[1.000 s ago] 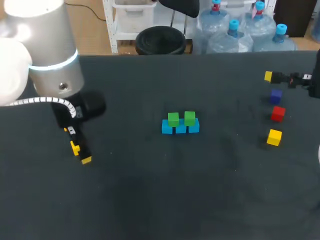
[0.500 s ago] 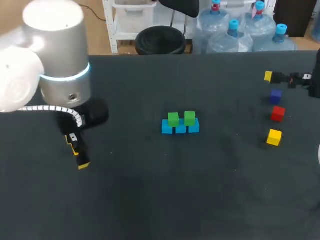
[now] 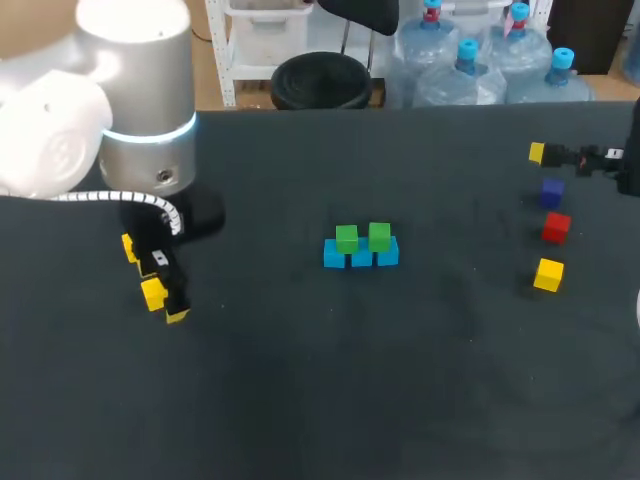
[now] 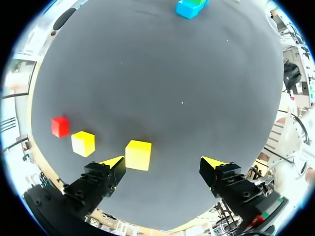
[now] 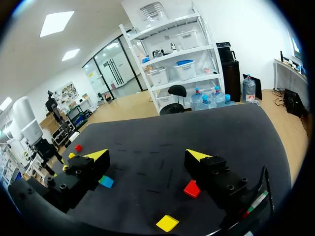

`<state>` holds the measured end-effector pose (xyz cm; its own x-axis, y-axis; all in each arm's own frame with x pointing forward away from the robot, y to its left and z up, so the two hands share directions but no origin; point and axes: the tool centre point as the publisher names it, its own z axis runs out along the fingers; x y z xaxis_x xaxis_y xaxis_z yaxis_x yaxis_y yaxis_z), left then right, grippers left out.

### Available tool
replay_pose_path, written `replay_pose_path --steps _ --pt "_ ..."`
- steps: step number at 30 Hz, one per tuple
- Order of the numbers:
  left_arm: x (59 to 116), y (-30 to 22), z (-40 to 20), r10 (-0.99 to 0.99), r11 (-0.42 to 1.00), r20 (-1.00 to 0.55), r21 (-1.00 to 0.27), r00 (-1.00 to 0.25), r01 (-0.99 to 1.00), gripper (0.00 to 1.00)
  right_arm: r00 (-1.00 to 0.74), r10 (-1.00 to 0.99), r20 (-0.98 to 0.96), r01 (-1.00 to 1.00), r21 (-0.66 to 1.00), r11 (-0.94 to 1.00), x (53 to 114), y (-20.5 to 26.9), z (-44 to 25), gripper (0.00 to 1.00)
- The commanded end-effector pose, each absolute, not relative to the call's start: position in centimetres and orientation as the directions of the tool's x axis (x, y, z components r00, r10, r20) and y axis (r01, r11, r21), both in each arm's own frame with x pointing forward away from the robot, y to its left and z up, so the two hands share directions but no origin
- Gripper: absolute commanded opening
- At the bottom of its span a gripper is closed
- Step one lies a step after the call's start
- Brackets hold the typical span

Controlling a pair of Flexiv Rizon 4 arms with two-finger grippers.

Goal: Place the blue cubes, place green cubes on the blue cubes, place the yellow cubes on the green cubes, then place the red cubes on the yellow cubes, and place purple cube on the red cubes.

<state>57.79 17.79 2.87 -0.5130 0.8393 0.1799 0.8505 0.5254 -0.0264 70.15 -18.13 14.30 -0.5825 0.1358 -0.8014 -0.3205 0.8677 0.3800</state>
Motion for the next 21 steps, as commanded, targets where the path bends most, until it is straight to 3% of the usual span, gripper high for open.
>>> replay_pose_path --steps 1,21 --pt "57.91 17.71 3.42 0.846 0.515 0.177 -0.028 -0.503 0.856 1.00 -0.584 0.136 -0.800 -0.322 0.382 0.867 70.11 -18.20 14.38 1.00" --pt "57.97 17.71 3.49 0.845 0.517 0.177 -0.030 -0.505 0.855 1.00 -0.584 0.136 -0.800 -0.322 0.382 0.867 70.11 -18.20 14.38 1.00"
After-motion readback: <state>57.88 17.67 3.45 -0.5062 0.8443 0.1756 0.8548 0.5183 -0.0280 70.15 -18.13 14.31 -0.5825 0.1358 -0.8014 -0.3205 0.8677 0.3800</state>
